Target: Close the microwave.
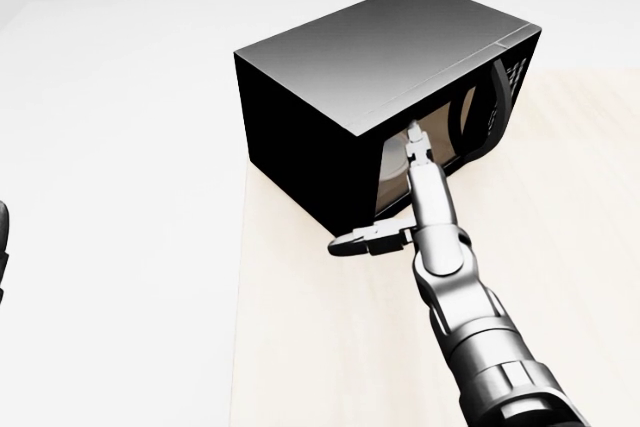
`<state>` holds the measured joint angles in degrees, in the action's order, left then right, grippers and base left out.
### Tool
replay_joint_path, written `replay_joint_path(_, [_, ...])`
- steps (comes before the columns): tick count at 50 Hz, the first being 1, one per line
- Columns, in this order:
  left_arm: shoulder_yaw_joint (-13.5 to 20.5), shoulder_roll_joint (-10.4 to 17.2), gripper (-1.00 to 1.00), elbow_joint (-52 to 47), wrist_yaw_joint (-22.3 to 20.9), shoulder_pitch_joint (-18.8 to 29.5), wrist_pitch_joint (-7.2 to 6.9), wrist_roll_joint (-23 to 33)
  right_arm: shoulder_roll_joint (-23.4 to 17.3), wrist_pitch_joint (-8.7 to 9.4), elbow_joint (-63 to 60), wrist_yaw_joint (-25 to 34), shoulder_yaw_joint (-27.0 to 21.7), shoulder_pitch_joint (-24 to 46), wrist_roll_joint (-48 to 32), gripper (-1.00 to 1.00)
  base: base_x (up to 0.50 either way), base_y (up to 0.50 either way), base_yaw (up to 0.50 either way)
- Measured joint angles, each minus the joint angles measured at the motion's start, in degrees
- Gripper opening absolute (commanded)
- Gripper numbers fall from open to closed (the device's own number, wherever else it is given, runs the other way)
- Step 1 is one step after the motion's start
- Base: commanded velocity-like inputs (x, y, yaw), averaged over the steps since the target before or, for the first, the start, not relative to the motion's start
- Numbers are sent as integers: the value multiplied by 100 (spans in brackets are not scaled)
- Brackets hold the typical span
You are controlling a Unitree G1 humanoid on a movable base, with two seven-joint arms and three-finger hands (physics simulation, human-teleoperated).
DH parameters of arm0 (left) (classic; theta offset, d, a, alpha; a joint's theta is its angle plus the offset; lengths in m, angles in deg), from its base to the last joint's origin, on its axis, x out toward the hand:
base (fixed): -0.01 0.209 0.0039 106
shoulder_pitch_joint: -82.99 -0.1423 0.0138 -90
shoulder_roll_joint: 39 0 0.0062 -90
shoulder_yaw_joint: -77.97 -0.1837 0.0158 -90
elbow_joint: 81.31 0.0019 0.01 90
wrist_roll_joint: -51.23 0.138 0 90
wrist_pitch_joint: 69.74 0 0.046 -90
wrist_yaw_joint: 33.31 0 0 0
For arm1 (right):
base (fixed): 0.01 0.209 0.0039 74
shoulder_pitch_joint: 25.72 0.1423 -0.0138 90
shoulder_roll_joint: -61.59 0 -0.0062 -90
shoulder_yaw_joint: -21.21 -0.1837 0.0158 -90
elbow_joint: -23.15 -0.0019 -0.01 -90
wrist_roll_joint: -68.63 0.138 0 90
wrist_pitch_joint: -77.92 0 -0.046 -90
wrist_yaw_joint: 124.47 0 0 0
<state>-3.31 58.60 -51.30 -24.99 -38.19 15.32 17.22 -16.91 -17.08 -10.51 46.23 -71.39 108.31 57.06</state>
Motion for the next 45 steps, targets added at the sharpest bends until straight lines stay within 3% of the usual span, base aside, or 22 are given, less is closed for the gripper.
replay_joint_path(27, [6, -79, 100, 0, -51, 40, -6, 52, 32, 0, -105, -7, -44, -50, -74, 100, 1, 0, 0])
replay_joint_path(30, [17, -97, 100, 0, -62, 56, -6, 52, 78, 198, -953, 139, 23, -414, 8, 100, 0, 0, 0])
replay_joint_path(36, [27, -98, 100, 0, -67, 46, -6, 45, 221, 995, -3010, 430, 226, -1557, -14, 100, 0, 0, 0])
replay_joint_path(45, [43, -59, 100, 1, -48, 5, 4, 9, 345, 1000, -5999, 793, 719, -3796, -109, 100, 0, 0, 0])
